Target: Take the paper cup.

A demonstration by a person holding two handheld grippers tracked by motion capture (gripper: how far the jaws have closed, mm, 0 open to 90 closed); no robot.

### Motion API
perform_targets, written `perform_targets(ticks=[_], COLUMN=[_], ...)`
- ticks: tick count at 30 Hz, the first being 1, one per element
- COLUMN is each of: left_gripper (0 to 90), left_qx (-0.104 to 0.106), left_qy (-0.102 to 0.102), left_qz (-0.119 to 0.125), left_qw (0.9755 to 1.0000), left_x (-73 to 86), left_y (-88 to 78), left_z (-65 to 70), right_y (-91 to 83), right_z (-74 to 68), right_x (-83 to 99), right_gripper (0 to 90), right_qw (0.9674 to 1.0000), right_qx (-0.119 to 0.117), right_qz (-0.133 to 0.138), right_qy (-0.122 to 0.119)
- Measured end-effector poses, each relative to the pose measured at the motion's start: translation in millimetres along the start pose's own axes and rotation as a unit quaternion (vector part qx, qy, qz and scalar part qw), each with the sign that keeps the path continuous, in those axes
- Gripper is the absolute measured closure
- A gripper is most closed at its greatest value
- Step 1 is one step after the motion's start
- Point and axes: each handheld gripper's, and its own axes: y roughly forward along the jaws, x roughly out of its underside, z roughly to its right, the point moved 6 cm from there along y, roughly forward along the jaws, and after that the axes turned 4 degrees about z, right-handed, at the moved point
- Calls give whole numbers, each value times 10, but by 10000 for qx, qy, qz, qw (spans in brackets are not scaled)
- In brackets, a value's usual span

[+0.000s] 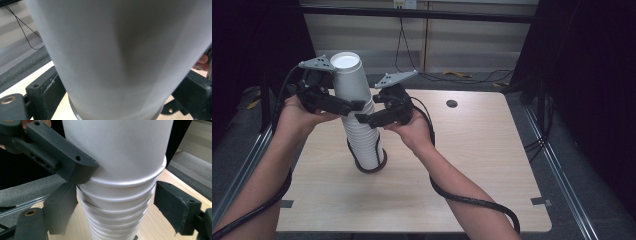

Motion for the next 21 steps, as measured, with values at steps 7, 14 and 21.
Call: perform_targets(ticks=[7, 14, 21], left_gripper=[83, 76, 61], left_qx=[-4, -8, -68], left_qy=[-2, -7, 2], left_qz=[82, 103, 252], left_qw=[10000, 9999, 9997], left_x=[10, 12, 20], left_y=[-7, -3, 34], left_z=[-4, -1, 8], right_y=[-3, -4, -5], right_z=[1, 3, 4], right_x=[1, 5, 6], right_gripper=[186, 188, 190], right_qw=[10000, 10000, 10000], right_qx=[9, 2, -3], right_qz=[8, 27, 35], right_qy=[-5, -14, -1])
